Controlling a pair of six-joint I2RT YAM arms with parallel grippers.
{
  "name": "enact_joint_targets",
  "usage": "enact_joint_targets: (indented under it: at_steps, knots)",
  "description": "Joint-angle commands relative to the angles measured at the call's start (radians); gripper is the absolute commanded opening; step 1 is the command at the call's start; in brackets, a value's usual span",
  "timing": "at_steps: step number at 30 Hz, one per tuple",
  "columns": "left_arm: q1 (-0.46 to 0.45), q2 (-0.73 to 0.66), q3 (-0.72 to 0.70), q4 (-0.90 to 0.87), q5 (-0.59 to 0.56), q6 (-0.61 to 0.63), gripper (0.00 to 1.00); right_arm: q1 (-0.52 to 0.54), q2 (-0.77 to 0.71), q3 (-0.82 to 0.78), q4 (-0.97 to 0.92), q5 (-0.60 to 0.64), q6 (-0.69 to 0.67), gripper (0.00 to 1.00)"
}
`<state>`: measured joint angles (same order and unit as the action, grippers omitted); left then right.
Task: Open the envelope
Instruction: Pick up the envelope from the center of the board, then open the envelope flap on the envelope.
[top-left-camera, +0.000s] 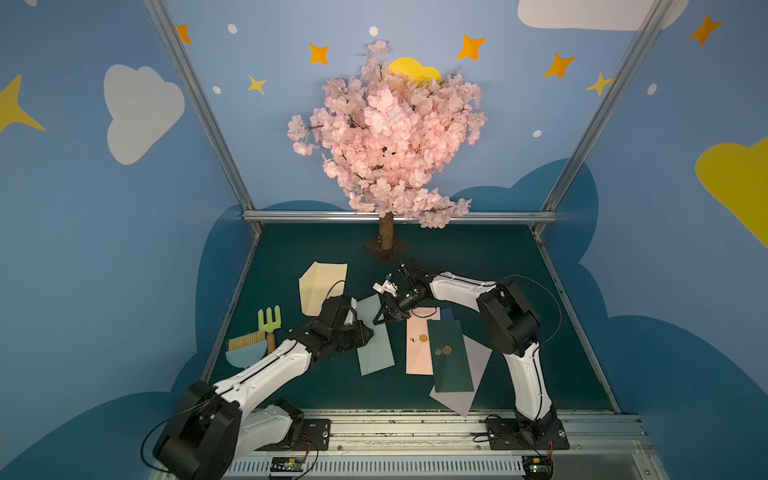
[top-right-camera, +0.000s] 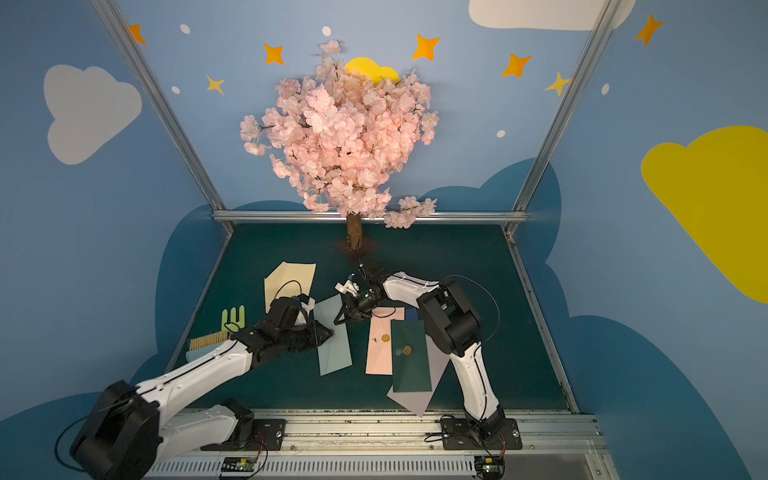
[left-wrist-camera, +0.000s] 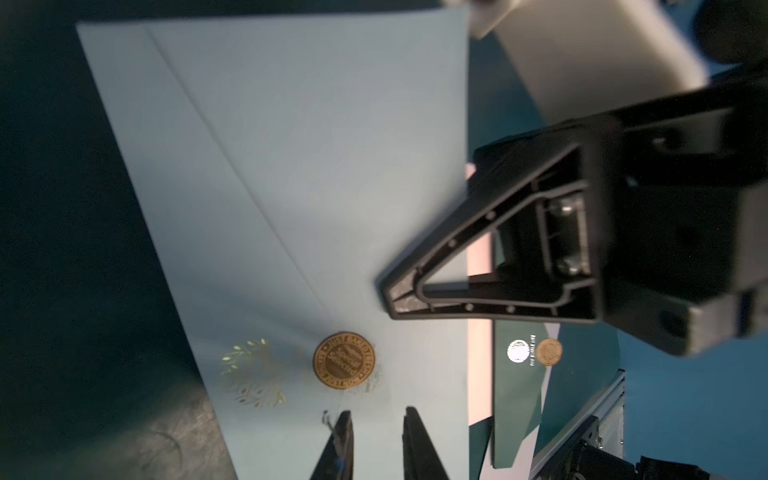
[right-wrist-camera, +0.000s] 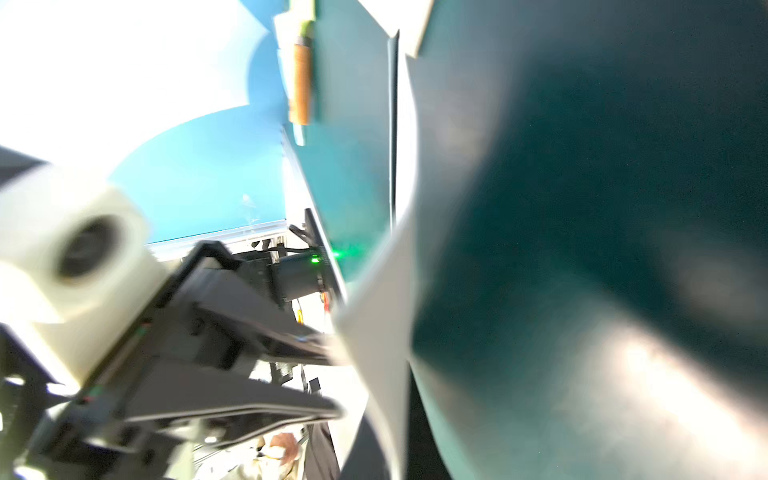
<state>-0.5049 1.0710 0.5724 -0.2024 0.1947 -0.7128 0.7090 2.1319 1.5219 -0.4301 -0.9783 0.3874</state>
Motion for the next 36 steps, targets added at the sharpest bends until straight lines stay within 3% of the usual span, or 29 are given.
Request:
enact_joint_targets:
  at_steps: [1, 6, 13, 23, 36]
  knots:
    - [0.002, -0.177, 0.055, -0.197, -0.121, 0.087, 0.3, 0.007, -0.114, 0.024, -0.077, 0.056, -0.003, 0.0]
    - [-0.001, -0.405, 0.094, -0.336, -0.193, 0.125, 0.42, 0.041, -0.249, 0.035, -0.184, 0.172, -0.021, 0.0]
    - [-0.096, -0.49, 0.1, -0.373, -0.264, 0.156, 0.39, 0.118, -0.4, 0.03, -0.262, 0.364, 0.016, 0.0]
    - [-0.435, -0.365, 0.234, -0.388, -0.641, 0.263, 0.42, 0.185, -0.527, 0.024, -0.26, 0.526, 0.083, 0.0]
    - [-0.551, -0.241, 0.262, -0.376, -0.796, 0.264, 0.44, 0.21, -0.537, 0.087, -0.316, 0.597, 0.097, 0.0]
